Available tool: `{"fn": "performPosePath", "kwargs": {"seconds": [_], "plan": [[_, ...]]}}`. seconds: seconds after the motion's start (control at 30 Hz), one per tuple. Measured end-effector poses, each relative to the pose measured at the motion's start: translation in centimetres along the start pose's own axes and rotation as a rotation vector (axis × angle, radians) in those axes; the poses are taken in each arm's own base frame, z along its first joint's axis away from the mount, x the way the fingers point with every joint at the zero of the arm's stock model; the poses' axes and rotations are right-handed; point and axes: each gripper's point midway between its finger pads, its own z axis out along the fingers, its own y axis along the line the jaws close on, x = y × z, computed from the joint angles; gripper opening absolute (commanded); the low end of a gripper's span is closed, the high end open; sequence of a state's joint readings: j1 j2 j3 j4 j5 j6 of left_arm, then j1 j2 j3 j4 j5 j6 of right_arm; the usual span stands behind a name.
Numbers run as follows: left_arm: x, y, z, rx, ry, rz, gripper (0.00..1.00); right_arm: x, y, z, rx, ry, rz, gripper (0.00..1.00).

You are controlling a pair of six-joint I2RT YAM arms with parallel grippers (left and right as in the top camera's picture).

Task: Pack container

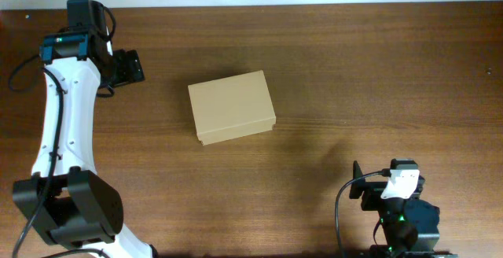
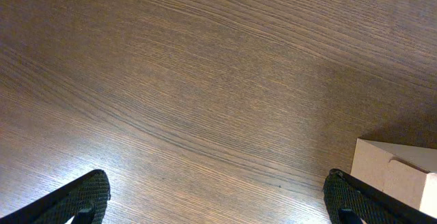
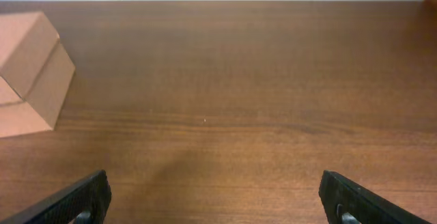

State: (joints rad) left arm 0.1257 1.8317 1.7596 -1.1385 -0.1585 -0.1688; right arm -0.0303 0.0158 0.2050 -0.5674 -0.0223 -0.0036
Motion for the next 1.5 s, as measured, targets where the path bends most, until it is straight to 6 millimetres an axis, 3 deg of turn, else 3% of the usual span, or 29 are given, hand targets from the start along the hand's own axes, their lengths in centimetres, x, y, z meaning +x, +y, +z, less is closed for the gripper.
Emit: {"fn": "performPosePath", "kwargs": {"seconds": [0.2, 0.87, 1.0, 1.1, 1.2, 1.27, 1.4, 1.5], "plan": [[0.0, 0.0, 0.0, 0.0, 0.0, 0.0, 1.0, 2.0, 0.0, 0.8, 0.0, 0.048, 0.001, 0.99], [0.0, -0.1, -0.4, 0.003, -0.009, 0.003, 1.0, 1.9, 0.0, 0.8, 0.0, 0.041, 0.0, 0.99], [0.6, -0.8, -3.3, 0.024, -0.065, 0.021, 1.0, 1.9, 0.0, 0.8, 0.0, 0.041, 0.001, 0.99], [1.8, -1.8, -8.3, 0.069, -0.177, 0.051, 1.0, 1.9, 0.0, 0.8, 0.0, 0.04, 0.001, 0.99], [4.9, -2.3, -13.0, 0.121, -0.276, 0.088, 1.0, 1.9, 0.0, 0.8, 0.0, 0.04, 0.001, 0.99], [7.1, -2.0, -14.9, 0.145, -0.324, 0.099, 1.0, 1.9, 0.0, 0.9, 0.0, 0.041, 0.001, 0.99], [11.1, -0.3, -15.6, 0.158, -0.413, 0.084, 1.0, 1.9, 0.0, 0.9, 0.001, 0.041, 0.001, 0.99], [10.4, 0.1, -15.9, 0.183, -0.647, 0.022, 1.0, 1.9, -0.1, 0.9, 0.003, 0.04, 0.0, 0.99]]}}
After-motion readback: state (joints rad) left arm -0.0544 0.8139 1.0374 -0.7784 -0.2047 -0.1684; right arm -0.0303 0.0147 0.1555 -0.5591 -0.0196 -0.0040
